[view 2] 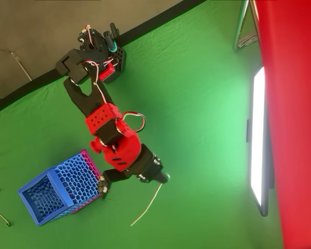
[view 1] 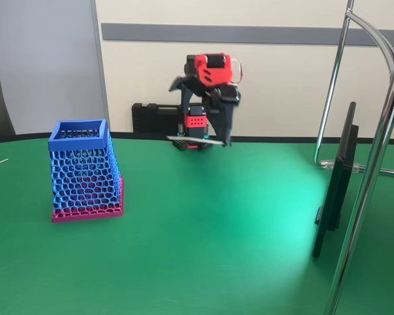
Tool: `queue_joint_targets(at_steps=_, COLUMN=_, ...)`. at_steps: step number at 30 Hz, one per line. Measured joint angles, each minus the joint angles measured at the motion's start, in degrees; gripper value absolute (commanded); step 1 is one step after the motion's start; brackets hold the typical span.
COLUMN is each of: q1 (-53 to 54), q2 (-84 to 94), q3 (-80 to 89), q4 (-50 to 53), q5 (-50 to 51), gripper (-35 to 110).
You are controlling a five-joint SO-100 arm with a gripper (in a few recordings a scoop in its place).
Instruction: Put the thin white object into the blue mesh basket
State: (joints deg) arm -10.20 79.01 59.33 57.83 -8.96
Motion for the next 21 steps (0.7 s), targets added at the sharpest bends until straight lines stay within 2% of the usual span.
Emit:
queue_joint_targets(at_steps=13, q1=16.2, q2=6.1, q3=1.3, q4=-15.0, q5=33.0, gripper=0)
queue_joint_targets(at_steps=21, q1=23.4, q2=9.5, q3=6.5, q4=-18.6, q5=45.3, gripper=0)
